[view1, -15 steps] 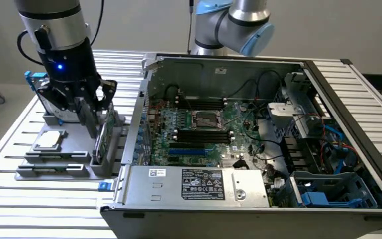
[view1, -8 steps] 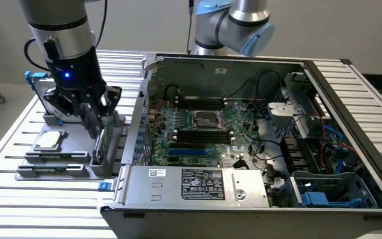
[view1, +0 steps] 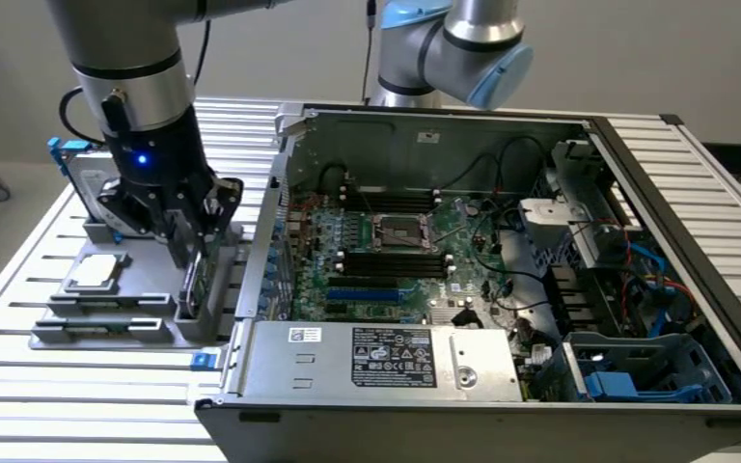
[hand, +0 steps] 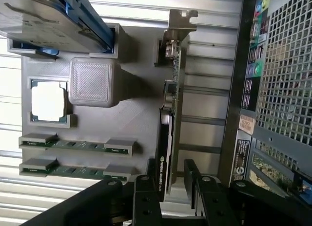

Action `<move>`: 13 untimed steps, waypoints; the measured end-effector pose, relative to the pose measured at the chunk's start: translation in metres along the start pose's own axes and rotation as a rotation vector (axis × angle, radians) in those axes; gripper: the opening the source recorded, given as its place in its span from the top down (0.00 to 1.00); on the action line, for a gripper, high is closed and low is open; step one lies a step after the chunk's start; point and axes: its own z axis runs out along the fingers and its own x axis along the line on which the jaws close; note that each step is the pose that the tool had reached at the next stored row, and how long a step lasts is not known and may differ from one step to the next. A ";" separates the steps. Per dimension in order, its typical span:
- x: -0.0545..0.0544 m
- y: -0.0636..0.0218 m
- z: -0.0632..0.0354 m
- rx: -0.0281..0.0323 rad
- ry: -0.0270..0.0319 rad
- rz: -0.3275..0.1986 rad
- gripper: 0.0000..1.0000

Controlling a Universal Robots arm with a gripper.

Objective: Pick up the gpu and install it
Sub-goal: 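Pick up the gpu and move the gpu toward the slot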

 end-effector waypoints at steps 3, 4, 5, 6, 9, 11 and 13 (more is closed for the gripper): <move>-0.001 0.0059 0.0054 -0.0002 0.0000 0.002 0.64; -0.001 0.0080 0.0071 -0.0002 0.0000 0.003 0.64; -0.001 0.0103 0.0088 -0.0001 0.0000 0.004 0.64; -0.001 0.0125 0.0105 -0.0001 0.0001 0.004 0.64; 0.002 0.0180 0.0160 -0.0003 0.0001 0.007 0.64; 0.003 0.0213 0.0193 -0.0003 0.0007 0.008 0.64; 0.003 0.0240 0.0229 -0.0005 0.0009 0.009 0.64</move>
